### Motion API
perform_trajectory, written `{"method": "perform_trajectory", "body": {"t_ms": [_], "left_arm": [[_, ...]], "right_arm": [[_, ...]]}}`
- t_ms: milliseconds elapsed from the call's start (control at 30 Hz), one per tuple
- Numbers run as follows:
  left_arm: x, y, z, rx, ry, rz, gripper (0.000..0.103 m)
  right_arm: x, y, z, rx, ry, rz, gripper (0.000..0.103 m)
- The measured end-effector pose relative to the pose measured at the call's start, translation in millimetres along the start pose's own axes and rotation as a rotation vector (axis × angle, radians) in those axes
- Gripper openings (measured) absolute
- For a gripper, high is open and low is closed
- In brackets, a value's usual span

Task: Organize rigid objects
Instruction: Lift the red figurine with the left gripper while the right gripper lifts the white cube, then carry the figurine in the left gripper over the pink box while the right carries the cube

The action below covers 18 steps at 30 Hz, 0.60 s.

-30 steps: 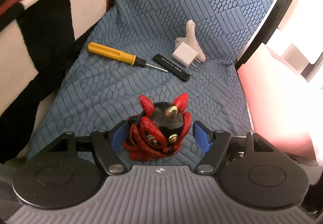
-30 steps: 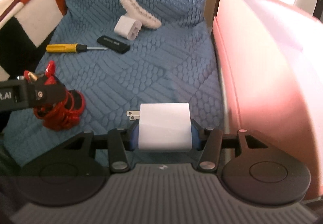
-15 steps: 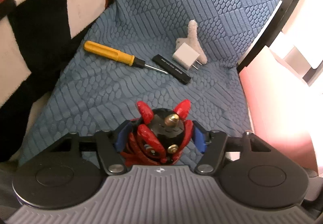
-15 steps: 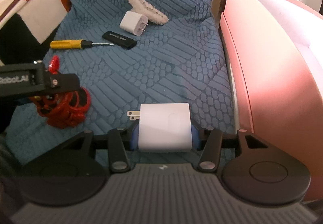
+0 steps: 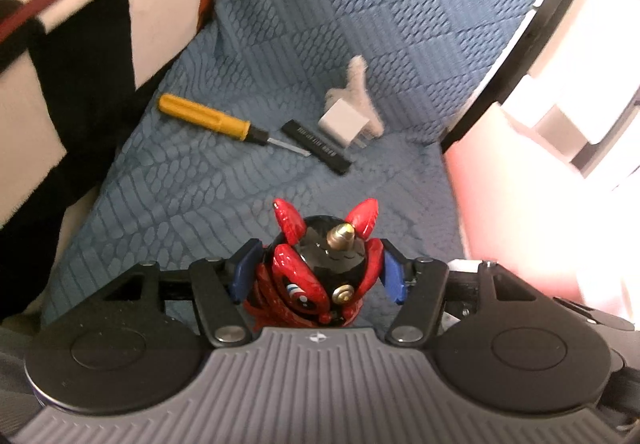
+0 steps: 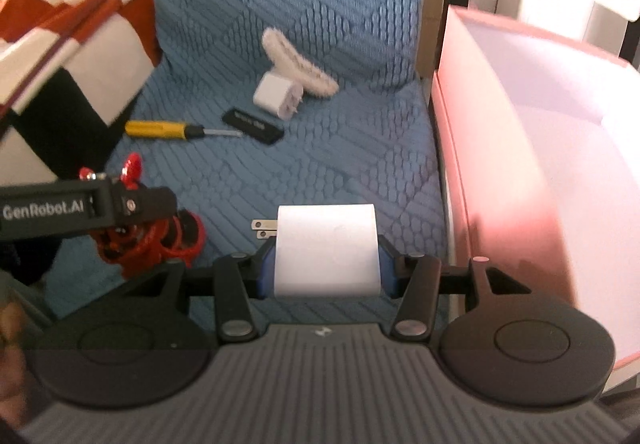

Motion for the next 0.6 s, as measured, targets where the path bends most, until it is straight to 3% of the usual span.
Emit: {"method": "perform_trajectory", "body": {"t_ms": [367,600], "left_arm": [[-30.6,64.1,11.2,-0.053,-0.034,-0.058,0.067],[-48.3,104.0,10.3,-0.081,-0.039,-0.072,0.067]], "right_arm": [[9.7,80.4,21.9,-0.125,0.0,0.023,0.053],[6.8,110.7,23.9,-0.154,0.001,0.024,0.053]]}}
Point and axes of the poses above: each gripper's, at about its wrist camera, not at the fingertips, and y roughly against the way its jaws point, x to its left, z to its top, the point moved 10 cm from there along -y, roughly the way its jaws point, and after that the axes turned 4 degrees about y, right-handed, at the moved point
